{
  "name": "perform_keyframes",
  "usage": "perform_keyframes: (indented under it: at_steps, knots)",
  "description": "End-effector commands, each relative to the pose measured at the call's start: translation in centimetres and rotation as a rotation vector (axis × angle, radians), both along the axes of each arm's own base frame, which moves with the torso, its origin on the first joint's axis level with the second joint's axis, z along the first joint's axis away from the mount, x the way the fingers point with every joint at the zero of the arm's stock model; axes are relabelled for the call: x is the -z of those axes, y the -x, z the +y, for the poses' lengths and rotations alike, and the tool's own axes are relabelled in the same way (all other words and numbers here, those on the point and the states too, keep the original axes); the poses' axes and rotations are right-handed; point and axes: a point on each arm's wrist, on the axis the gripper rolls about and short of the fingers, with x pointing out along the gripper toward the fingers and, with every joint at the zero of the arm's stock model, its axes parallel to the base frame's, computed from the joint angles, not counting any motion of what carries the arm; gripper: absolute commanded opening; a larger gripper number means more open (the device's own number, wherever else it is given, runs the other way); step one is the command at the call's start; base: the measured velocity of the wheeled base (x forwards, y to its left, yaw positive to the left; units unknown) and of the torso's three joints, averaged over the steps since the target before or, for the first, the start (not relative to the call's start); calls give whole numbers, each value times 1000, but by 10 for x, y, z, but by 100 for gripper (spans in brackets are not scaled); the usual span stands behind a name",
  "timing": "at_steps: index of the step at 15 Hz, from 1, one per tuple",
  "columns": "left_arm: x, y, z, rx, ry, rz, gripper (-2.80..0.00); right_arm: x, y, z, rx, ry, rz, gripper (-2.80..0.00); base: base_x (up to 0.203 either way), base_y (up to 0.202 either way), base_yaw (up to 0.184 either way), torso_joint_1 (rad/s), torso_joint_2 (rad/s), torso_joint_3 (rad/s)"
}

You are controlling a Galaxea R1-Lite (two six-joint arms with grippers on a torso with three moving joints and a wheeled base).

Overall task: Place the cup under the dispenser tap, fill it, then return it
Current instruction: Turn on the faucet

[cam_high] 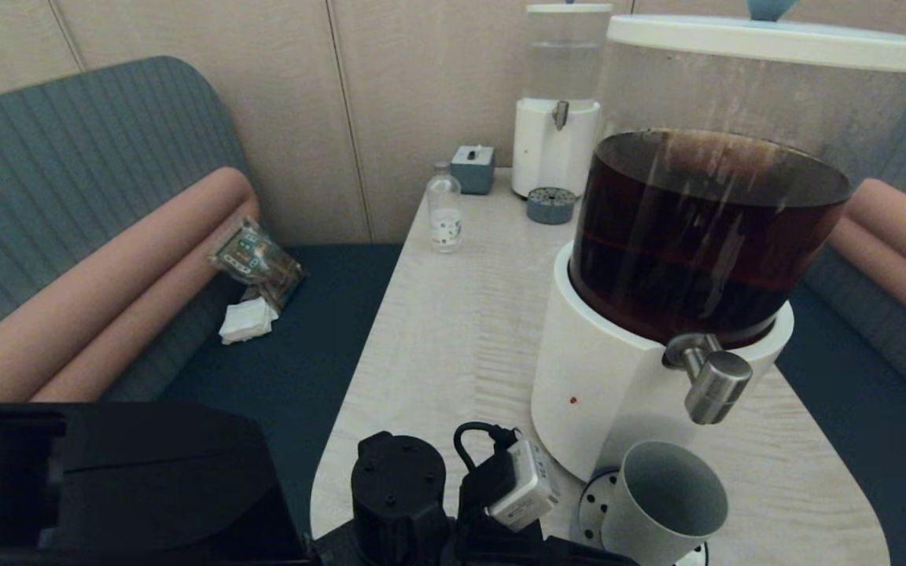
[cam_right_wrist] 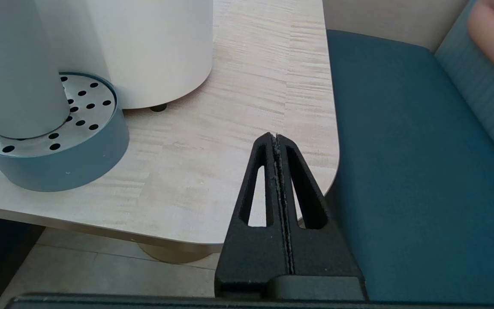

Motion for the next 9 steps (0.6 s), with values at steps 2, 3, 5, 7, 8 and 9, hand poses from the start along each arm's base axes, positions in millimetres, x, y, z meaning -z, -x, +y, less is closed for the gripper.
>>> perform_keyframes:
  at_steps: [2,3,5,7,8,9]
  knots:
    - [8,-3,-5,6,-8,8,-280,3,-1,0,-1,1,7,-280,0,0,0,0,0,0]
    - [9,-3,-5,6,-8,8,-280,3,-1,0,-1,1,7,-280,0,0,0,0,0,0]
    - [8,-4,-6,3,-5,5,-280,3,-1,0,-1,1,7,-280,0,0,0,0,0,0]
    - [7,-6,-9,-1,3,-1,-280,3,-1,0,-1,1,7,-280,0,0,0,0,0,0]
    - [7,-7,-9,-5,7,-3,-280,3,-1,0,-1,1,7,-280,0,0,0,0,0,0]
    - [7,-7,-10,-6,8,-4,-280,3,-1,0,-1,1,7,-280,0,0,0,0,0,0]
